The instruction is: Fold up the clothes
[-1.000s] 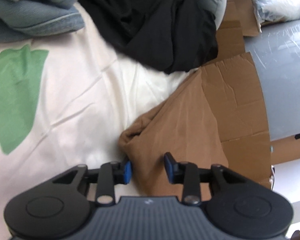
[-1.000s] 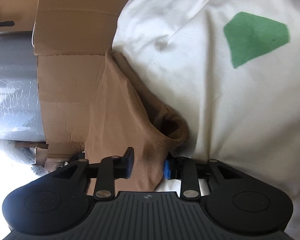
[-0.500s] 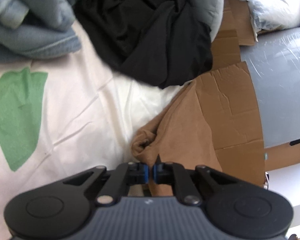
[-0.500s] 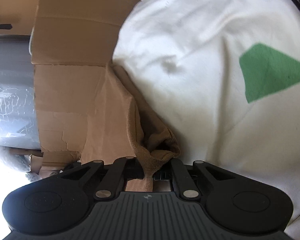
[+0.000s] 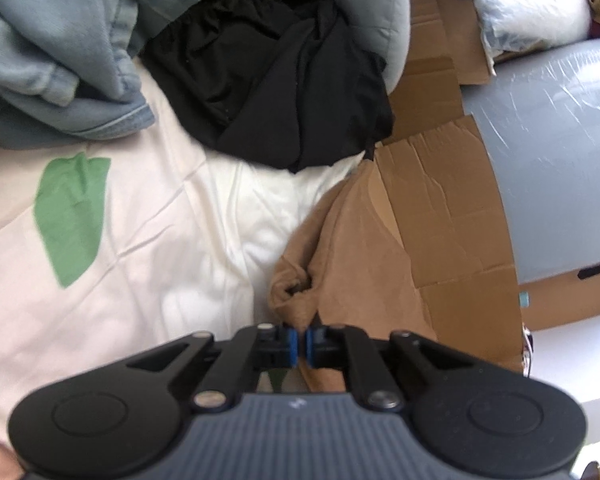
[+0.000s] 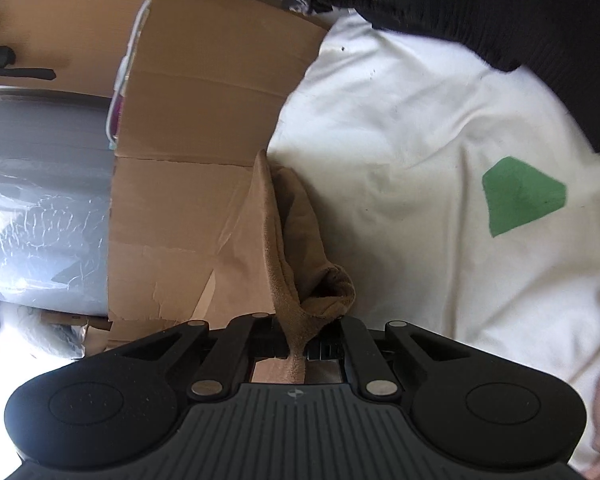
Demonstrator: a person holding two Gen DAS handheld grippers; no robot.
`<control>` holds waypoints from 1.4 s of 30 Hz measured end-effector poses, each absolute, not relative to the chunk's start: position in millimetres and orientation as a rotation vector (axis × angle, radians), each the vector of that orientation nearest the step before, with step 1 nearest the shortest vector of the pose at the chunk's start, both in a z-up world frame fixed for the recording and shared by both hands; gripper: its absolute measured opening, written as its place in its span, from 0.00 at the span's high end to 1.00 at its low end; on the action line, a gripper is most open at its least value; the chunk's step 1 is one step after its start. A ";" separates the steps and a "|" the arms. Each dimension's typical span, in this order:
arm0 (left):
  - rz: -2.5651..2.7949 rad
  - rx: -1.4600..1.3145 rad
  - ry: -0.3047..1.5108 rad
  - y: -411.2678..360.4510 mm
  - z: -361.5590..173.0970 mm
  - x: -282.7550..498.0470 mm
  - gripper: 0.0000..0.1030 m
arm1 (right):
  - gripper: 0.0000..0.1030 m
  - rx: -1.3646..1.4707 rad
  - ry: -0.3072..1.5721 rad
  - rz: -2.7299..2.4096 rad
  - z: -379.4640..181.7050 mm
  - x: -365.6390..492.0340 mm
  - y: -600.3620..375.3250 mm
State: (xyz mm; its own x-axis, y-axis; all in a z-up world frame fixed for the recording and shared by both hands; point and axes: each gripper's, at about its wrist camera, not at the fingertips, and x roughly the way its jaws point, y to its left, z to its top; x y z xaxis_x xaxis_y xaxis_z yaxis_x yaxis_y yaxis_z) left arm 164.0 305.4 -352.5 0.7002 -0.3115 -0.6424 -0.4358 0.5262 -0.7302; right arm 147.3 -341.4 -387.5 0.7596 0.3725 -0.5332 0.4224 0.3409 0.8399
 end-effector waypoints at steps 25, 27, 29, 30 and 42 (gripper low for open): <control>0.067 -0.953 0.985 284.4 -323.1 60.1 0.96 | 0.97 1.218 0.861 -0.127 -347.5 31.0 -366.9; 0.075 -0.955 0.997 284.1 -330.2 56.4 0.95 | 0.97 1.232 0.871 -0.142 -356.4 23.7 -367.3; 0.091 -0.962 1.011 284.8 -341.5 54.2 0.95 | 0.97 1.232 0.892 -0.157 -368.2 19.6 -366.9; 0.096 -0.966 1.013 285.3 -346.6 53.5 0.95 | 0.97 1.232 0.902 -0.165 -374.7 18.3 -366.1; 0.131 -0.978 1.072 285.1 -391.7 51.1 0.95 | 0.72 1.179 1.003 -0.295 -407.8 11.8 -372.0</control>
